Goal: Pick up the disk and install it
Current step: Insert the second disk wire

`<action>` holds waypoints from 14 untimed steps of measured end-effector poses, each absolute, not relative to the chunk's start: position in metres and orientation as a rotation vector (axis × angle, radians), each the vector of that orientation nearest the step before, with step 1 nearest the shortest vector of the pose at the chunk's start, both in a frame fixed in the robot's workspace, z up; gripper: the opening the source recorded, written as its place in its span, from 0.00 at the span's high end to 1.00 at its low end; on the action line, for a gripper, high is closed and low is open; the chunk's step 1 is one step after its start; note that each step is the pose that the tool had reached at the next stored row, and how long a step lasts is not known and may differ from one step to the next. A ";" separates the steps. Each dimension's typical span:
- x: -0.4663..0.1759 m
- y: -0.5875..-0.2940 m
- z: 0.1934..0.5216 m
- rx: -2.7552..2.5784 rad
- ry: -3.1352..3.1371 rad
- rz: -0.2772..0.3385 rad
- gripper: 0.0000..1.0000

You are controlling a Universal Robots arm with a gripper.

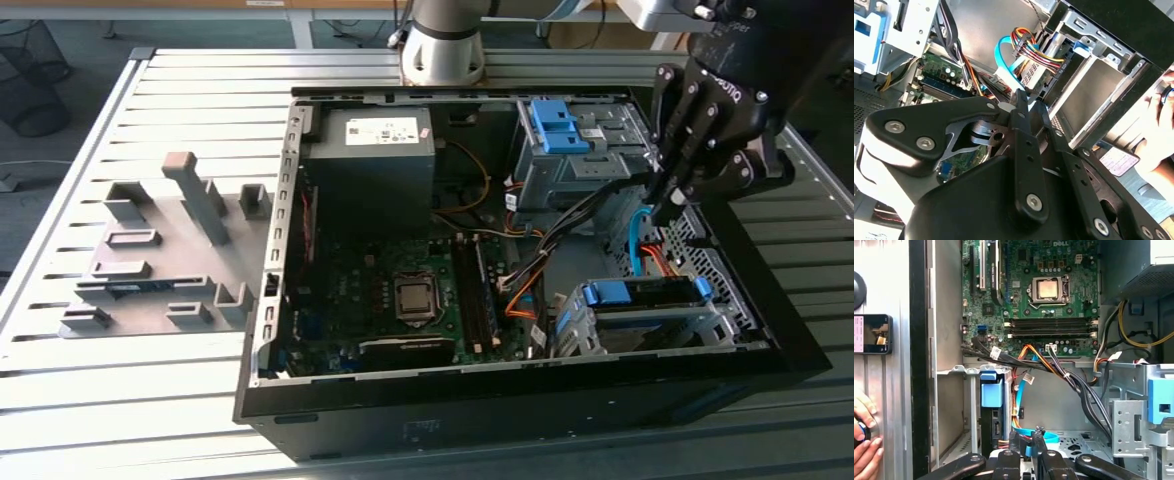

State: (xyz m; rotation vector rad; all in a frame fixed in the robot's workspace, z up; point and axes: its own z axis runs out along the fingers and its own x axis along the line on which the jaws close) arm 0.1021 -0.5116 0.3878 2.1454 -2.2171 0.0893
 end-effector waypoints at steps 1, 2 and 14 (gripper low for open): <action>0.102 -0.512 0.387 2.144 -2.215 0.093 0.76; 0.102 -0.512 0.386 2.141 -2.213 0.098 0.76; 0.102 -0.512 0.373 2.120 -2.191 0.143 0.77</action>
